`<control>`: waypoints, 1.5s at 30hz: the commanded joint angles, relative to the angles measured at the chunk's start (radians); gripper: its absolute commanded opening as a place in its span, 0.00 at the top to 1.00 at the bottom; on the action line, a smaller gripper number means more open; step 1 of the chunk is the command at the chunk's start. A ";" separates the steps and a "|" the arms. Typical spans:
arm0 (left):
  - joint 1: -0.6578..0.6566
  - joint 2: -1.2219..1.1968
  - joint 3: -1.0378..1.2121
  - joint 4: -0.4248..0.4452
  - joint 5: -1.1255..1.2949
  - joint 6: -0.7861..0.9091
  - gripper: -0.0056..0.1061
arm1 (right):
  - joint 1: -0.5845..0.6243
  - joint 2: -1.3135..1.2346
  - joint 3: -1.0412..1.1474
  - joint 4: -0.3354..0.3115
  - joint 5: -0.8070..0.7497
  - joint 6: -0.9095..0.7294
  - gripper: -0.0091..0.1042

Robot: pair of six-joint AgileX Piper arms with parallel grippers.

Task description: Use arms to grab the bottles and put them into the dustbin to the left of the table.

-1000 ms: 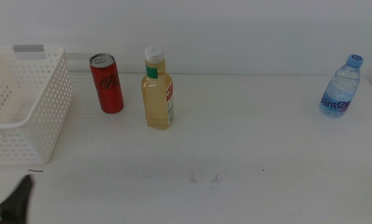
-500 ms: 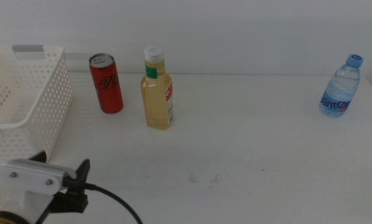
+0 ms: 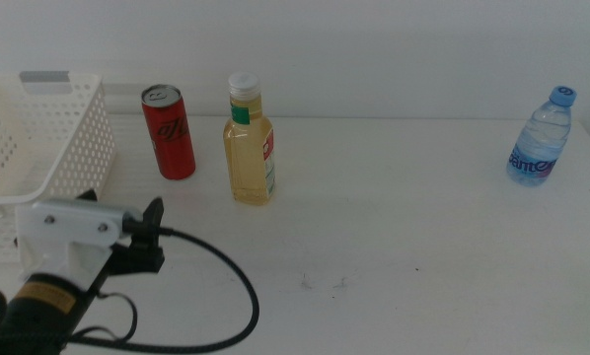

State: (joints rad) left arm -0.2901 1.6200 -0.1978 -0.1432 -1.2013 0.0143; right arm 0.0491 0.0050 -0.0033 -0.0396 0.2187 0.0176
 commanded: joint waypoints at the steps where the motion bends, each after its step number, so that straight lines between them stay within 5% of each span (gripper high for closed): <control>1: -0.008 0.000 -0.028 -0.004 -0.020 -0.014 0.11 | -0.006 -0.005 0.003 -0.005 -0.009 -0.010 0.22; 12: 0.022 0.028 -0.199 0.009 0.192 -0.021 0.11 | -0.006 -0.005 0.003 -0.005 -0.009 -0.010 0.22; 20: 0.158 0.203 -0.394 0.275 0.233 -0.159 0.11 | -0.006 -0.005 0.003 -0.005 -0.009 -0.010 0.22; 45: 0.170 0.566 -0.780 0.214 0.302 -0.169 0.11 | -0.006 -0.005 0.003 -0.005 -0.009 -0.010 0.22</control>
State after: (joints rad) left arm -0.1203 2.1826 -0.9597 0.0888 -0.8951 -0.1488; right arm 0.0491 0.0050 -0.0033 -0.0396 0.2187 0.0176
